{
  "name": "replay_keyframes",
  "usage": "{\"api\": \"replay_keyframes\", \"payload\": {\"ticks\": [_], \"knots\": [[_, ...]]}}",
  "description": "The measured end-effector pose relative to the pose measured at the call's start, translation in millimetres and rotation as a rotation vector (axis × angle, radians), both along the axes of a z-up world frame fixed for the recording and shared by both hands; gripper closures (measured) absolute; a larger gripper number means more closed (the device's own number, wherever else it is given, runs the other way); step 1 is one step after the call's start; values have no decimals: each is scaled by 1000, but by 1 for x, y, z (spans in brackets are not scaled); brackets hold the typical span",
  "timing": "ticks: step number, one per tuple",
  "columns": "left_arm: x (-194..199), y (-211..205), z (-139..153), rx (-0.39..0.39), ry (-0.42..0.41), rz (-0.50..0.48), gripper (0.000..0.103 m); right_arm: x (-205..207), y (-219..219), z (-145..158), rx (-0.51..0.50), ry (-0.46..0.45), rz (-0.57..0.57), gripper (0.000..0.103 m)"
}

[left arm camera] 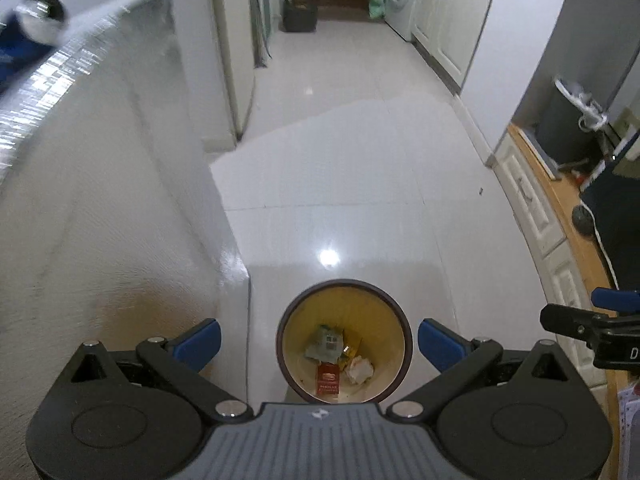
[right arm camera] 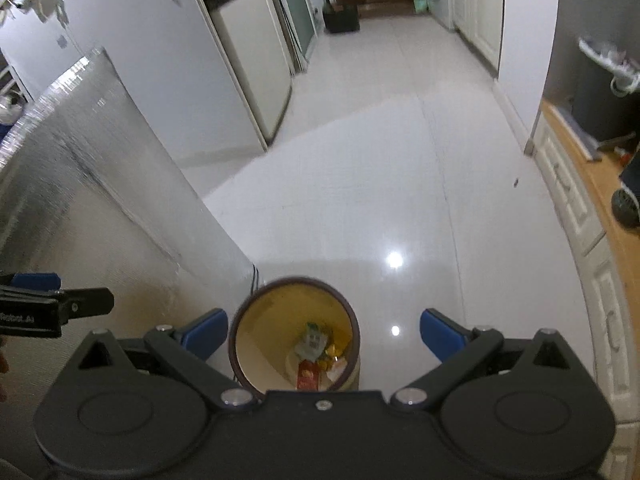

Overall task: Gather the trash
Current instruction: 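Move both empty tools back toward the table of trash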

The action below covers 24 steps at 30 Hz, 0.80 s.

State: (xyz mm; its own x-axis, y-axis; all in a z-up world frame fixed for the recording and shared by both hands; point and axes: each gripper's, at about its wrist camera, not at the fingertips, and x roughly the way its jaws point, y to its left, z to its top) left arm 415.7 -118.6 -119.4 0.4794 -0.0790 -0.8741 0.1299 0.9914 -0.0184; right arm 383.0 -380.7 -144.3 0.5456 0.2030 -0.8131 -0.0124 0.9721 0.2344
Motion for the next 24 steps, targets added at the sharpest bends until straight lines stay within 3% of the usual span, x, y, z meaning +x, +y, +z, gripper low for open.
{"api": "replay_keyframes", "payload": {"ticks": [5, 14, 20, 24], "knots": [[-27, 10, 47, -9, -95, 11, 0, -18, 4, 34, 34, -83, -2, 0], [-73, 43, 130, 11, -318, 52, 0, -48, 34, 100, 9, -268, 44, 0], [-91, 72, 172, 14, -428, 103, 0, -55, 61, 142, 39, -370, 116, 0], [-94, 103, 187, 28, -459, 141, 0, -51, 84, 164, 66, -422, 149, 0]]}}
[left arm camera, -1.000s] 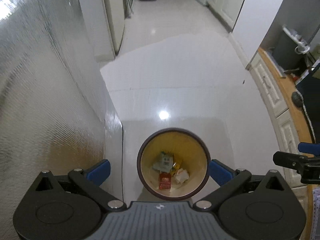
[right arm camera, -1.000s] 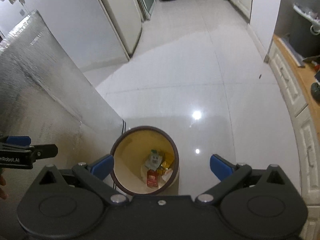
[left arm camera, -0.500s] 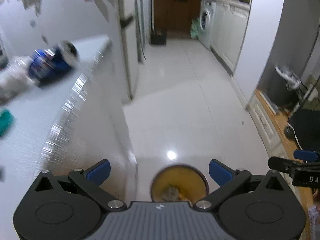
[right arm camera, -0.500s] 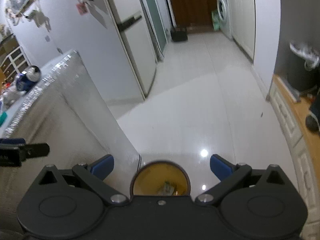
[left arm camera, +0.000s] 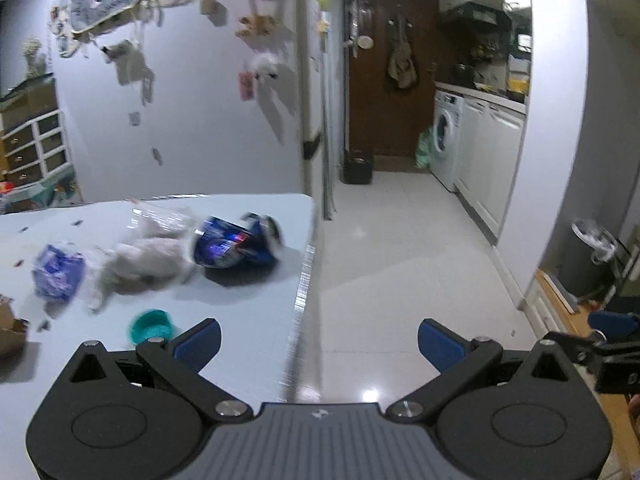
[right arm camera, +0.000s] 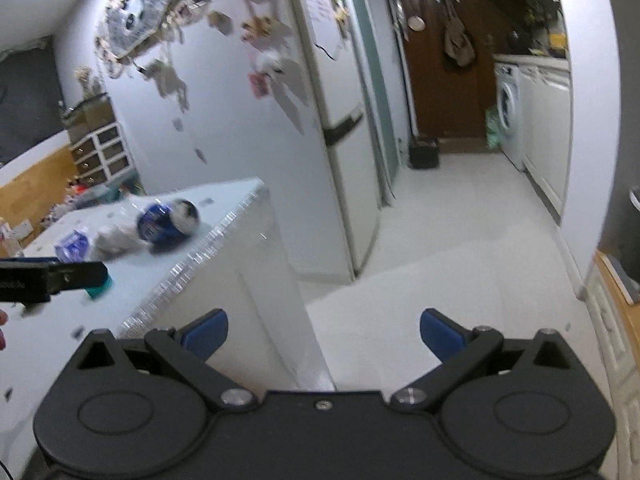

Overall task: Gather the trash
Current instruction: 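Move both empty tools back toward the table of trash, then grasp the teal bottle cap with the left tool while the right tool grasps the Pepsi can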

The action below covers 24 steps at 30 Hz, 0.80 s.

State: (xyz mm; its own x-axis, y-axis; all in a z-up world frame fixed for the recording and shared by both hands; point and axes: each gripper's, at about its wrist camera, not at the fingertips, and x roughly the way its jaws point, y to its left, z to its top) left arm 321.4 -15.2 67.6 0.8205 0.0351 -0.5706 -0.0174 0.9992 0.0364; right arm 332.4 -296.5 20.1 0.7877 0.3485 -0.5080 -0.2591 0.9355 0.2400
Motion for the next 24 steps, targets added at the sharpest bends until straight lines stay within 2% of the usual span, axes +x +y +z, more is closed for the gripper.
{"api": "replay_keyframes", "payload": {"ticks": [6, 10, 14, 19, 24], "knots": [[11, 54, -2, -19, 10, 80, 0, 19, 41, 22, 31, -80, 70, 0], [21, 89, -11, -49, 20, 135, 0, 33, 69, 29, 45, -95, 98, 0], [42, 122, -25, -73, 44, 177, 0, 49, 97, 32, 15, -103, 94, 0], [65, 147, -46, -66, 74, 196, 0, 66, 128, 37, -22, -123, 96, 0], [78, 162, -63, -89, 56, 173, 0, 91, 158, 35, -34, -109, 120, 0]]}}
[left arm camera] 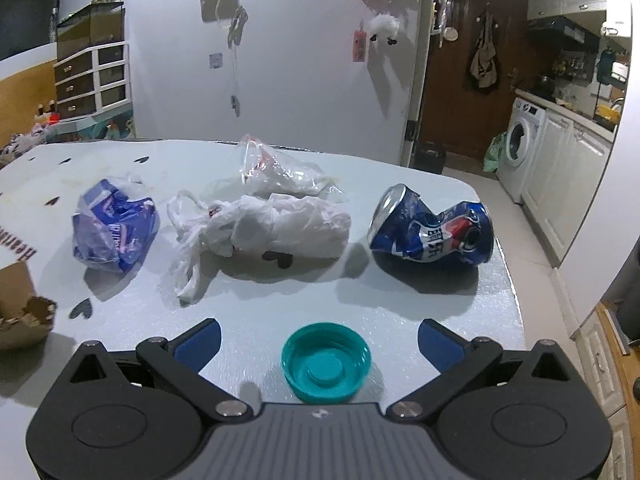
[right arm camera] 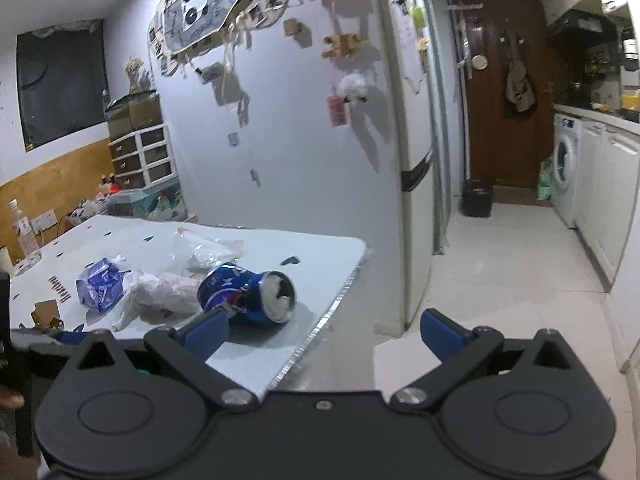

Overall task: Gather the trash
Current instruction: 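Grasp the teal bottle cap with the left tool while the right tool grasps the Pepsi can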

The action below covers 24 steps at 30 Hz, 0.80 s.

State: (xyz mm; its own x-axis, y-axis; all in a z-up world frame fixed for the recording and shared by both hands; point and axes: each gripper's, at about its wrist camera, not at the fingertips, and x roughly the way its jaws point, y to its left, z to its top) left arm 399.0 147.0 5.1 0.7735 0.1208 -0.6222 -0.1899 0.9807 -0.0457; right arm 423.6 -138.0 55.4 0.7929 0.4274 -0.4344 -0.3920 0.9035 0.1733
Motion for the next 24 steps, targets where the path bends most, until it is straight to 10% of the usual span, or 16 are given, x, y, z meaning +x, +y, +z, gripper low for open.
{"api": "replay_keyframes", "payload": {"ticks": [14, 24], "knots": [[-7, 3, -20, -58, 0, -117, 0, 97, 78, -12, 100, 123, 69, 0], [-10, 8, -21, -131, -43, -176, 0, 125, 121, -45, -8, 243, 108, 34]]}}
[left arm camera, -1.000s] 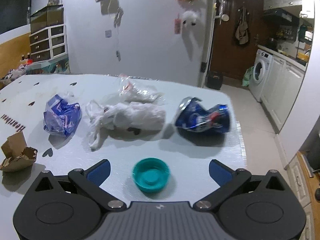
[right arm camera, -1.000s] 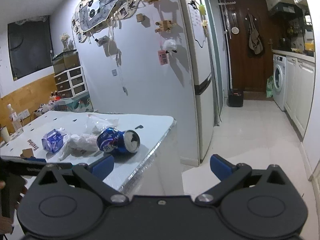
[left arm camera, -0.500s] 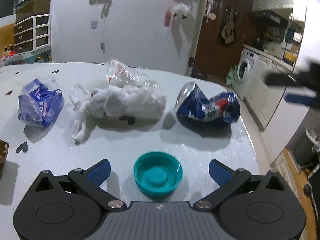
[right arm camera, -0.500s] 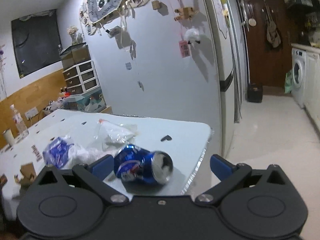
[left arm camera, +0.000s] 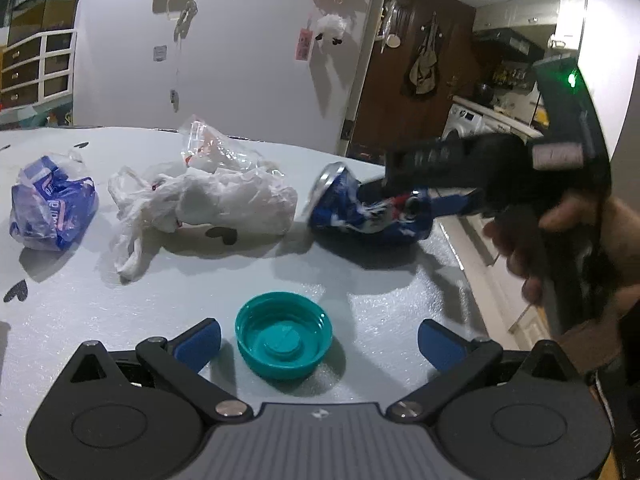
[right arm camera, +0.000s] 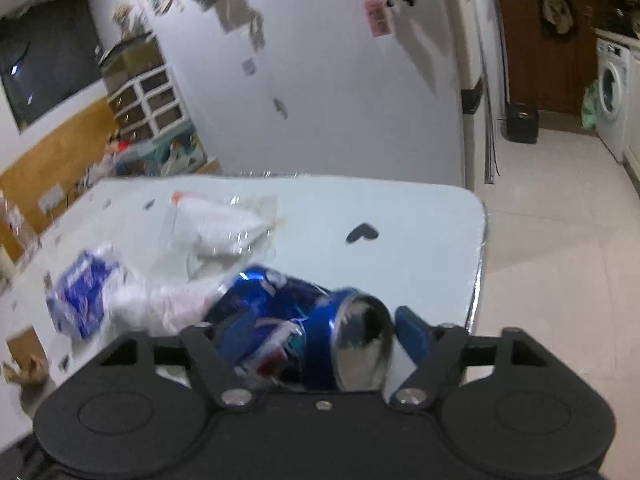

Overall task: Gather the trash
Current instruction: 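Grasp the teal bottle cap with the left tool while the right tool grasps the Pepsi can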

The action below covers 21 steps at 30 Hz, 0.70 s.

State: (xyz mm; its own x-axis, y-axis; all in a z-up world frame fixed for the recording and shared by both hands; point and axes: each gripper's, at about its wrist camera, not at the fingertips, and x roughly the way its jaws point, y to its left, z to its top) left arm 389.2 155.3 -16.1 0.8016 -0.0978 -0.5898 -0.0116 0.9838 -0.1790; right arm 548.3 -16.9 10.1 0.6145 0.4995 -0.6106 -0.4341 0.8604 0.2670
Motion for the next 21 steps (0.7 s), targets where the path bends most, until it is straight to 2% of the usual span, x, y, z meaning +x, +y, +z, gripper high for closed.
{"api": "replay_keyframes", "payload": {"ticks": [4, 7, 13, 16, 18, 20, 21], "knots": [[0, -3, -1, 27, -2, 9, 2, -7, 1, -4, 2, -8, 53, 43], [-2, -4, 0, 54, -5, 24, 10, -15, -2, -5, -12, -24, 120, 53], [-4, -5, 0, 98, -5, 45, 26, -34, -16, 5, -61, -57, 232, 58], [-8, -6, 1, 134, -3, 45, 39, -39, -22, 11, -92, -75, 259, 59], [-11, -4, 1, 138, -6, 44, 44, -40, -25, 13, -114, -88, 284, 60], [-13, -2, 1, 145, -7, 44, 53, -41, -27, 15, -134, -101, 319, 60], [-14, 0, 1, 145, -8, 47, 54, -42, -28, 15, -139, -104, 342, 61]]}}
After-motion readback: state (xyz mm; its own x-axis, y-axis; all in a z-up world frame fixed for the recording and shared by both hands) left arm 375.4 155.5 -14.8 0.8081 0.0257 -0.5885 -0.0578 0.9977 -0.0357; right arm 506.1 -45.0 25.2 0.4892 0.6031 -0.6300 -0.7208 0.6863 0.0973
